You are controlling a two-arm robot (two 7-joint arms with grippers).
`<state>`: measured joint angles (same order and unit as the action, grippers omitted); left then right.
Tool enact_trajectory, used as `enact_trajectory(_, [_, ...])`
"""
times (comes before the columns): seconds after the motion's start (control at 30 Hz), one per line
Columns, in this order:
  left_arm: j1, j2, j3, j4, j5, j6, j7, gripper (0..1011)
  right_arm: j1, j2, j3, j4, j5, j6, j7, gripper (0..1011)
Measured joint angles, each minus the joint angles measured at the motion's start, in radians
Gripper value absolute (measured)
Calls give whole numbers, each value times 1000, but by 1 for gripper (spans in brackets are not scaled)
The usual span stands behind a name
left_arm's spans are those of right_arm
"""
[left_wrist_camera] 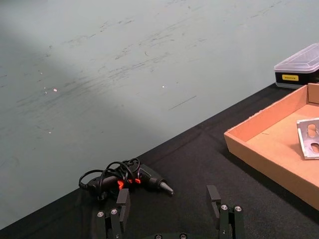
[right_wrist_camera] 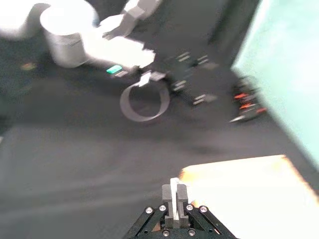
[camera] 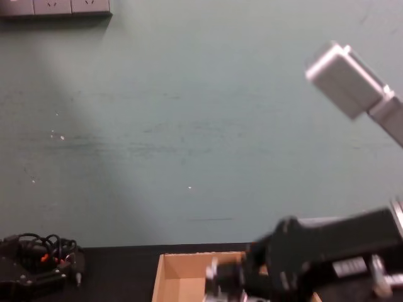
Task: Use one hand to pick up the angle iron from the table and place it into the box.
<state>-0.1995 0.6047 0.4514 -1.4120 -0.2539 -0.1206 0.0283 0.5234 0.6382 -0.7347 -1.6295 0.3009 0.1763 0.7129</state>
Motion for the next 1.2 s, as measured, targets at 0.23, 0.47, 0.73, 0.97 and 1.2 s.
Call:
enact_trajectory(0.23, [0, 0, 0, 0, 0, 0, 0, 1000, 3, -77, 71, 59, -22, -23, -138, 60])
enact_trajectory(0.47, [0, 0, 0, 0, 0, 0, 0, 1000, 30, -147, 91, 159, -54, -23, -193, 60])
enact_trajectory(0.73, [0, 0, 0, 0, 0, 0, 0, 1000, 47, -200, 87, 267, -69, -9, -178, 60])
enact_trajectory(0.97, [0, 0, 0, 0, 0, 0, 0, 1000, 46, -216, 78, 305, -85, 8, -145, 60])
enact_trajectory(1.2, [0, 0, 0, 0, 0, 0, 0, 1000, 35, -221, 67, 320, -109, 29, -124, 60])
